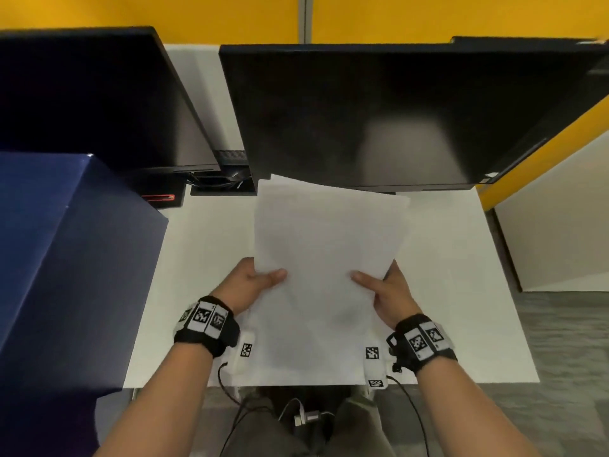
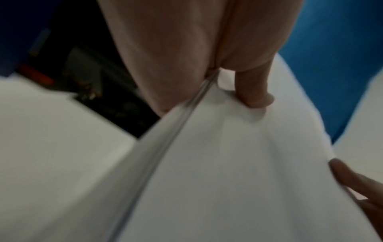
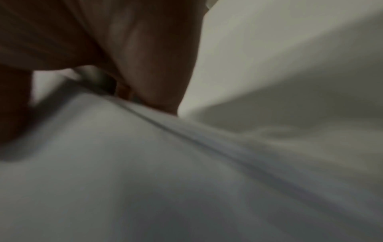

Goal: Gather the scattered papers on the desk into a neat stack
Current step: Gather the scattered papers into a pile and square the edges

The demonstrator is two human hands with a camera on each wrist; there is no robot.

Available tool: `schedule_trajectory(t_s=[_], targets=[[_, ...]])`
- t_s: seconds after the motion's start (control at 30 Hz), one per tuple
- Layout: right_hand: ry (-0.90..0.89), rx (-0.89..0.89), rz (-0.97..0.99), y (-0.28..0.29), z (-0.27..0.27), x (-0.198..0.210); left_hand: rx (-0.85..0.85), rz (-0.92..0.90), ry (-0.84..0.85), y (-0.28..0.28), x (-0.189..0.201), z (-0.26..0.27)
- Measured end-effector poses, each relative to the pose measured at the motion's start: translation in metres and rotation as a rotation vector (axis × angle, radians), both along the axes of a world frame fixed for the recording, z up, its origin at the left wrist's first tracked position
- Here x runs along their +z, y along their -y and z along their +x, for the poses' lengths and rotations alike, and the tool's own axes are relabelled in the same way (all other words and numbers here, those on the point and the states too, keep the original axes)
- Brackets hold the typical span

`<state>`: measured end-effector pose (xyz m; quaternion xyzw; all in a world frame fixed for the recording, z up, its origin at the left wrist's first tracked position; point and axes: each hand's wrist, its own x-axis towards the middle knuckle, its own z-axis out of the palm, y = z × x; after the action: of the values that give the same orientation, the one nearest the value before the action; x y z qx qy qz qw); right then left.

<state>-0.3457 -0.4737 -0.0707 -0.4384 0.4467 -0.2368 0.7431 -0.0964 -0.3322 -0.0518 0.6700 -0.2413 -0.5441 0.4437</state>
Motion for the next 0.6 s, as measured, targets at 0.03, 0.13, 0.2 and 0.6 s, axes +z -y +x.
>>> schedule_trajectory(t_s=[0.03,0.13,0.2,0.6], targets=[[0.021,0.009,-0.054,0.003,0.000,0.013,-0.035,-0.061,0.000,-0.001,0.015,0.005],[0.010,0.085,-0.235,0.009,0.000,0.054,-0.078,-0.209,0.050,0.004,0.057,0.015],[-0.017,0.109,-0.367,0.010,0.006,0.082,-0.002,-0.278,0.155,0.010,0.073,0.016],[-0.040,-0.113,-0.583,0.003,0.033,0.088,0.427,-0.333,0.389,0.021,0.048,-0.022]])
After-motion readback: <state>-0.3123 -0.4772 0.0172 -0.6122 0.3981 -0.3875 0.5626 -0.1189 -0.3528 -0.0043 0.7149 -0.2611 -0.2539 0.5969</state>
